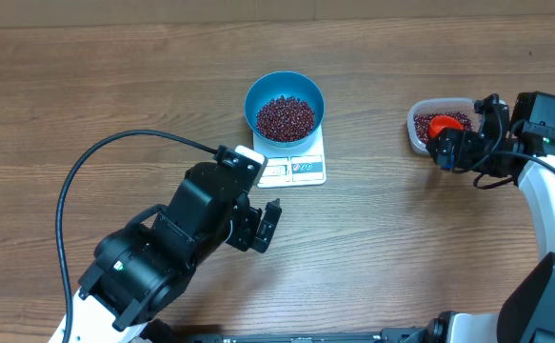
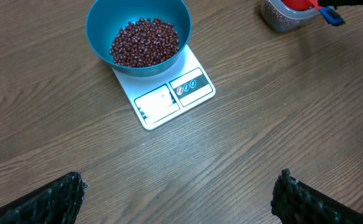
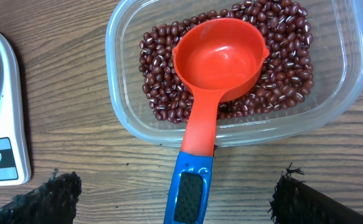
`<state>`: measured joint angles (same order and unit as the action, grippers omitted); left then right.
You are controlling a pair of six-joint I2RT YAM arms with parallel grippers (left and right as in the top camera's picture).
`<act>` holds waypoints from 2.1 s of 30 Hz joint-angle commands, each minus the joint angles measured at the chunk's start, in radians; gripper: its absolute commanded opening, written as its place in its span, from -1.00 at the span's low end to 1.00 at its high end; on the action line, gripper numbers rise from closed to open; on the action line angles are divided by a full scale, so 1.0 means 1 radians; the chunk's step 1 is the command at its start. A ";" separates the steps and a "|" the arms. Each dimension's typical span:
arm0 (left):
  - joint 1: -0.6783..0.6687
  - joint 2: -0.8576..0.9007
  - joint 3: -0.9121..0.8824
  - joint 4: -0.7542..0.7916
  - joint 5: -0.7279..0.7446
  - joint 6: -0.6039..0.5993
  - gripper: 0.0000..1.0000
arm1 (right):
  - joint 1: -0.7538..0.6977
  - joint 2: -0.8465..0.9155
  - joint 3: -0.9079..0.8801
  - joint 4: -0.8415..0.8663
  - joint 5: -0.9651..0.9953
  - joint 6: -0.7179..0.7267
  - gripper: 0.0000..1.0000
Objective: Scoop item into bowl and weigh 150g on scale
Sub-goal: 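Lower the scoop into the bean container with the right gripper, then release the scoop and lay it in the bean container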
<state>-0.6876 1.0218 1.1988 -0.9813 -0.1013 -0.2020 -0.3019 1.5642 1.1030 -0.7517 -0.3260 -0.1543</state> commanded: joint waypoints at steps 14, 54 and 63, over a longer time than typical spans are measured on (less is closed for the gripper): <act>-0.006 0.006 0.000 -0.003 -0.010 0.015 0.99 | -0.001 0.002 -0.004 0.006 -0.008 -0.004 1.00; -0.006 0.006 0.000 -0.003 -0.010 0.015 0.98 | -0.002 0.002 0.211 -0.164 -0.009 0.076 1.00; -0.006 0.006 0.000 -0.003 -0.010 0.015 0.99 | -0.002 0.002 0.215 -0.163 -0.008 0.076 1.00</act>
<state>-0.6876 1.0218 1.1988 -0.9813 -0.1013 -0.2020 -0.3023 1.5646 1.2942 -0.9173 -0.3264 -0.0834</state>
